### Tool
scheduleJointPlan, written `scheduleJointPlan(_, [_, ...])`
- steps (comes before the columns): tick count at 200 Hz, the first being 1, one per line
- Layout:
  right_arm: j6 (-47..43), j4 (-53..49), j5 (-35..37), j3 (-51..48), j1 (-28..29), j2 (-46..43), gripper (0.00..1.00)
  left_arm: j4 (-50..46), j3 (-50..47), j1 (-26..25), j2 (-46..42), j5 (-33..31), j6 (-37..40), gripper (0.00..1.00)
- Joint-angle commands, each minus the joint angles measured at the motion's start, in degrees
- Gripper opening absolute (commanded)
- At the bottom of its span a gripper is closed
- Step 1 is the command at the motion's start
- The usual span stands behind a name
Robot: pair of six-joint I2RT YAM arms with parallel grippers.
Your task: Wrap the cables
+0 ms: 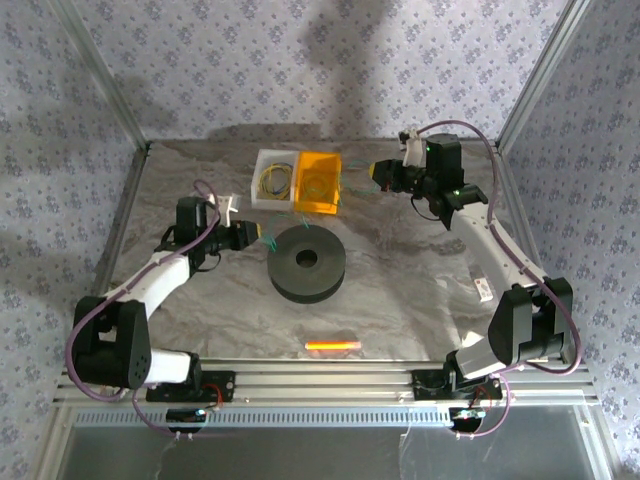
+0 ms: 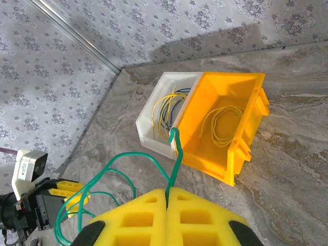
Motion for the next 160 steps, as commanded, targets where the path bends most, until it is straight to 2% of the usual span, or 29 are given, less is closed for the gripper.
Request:
scheduleJointPlan(1, [0.75, 0.84, -1.4, 0.56, 0.42, -0.4, 0.0, 2.7, -0.48, 0.43, 0.81, 0.85, -0.44, 0.23])
scheduleJointPlan(66, [0.79, 0.78, -0.98, 0.7, 0.54, -0.33, 0.0, 4.19, -1.46, 0.43, 0.19, 1.75, -1.83, 0.21])
scheduleJointPlan(111, [1.23, 1.44, -1.03, 0.52, 0.6, -0.26, 0.0, 2.99, -3.01, 0.45, -0.94, -0.1, -1.27, 0.28])
scheduleJointPlan(160, [1.9, 2.07, -1.66, 0.48, 0.32, -0.19, 0.0, 3.67, -3.58, 0.71, -0.72, -0.44, -1.79, 0.29])
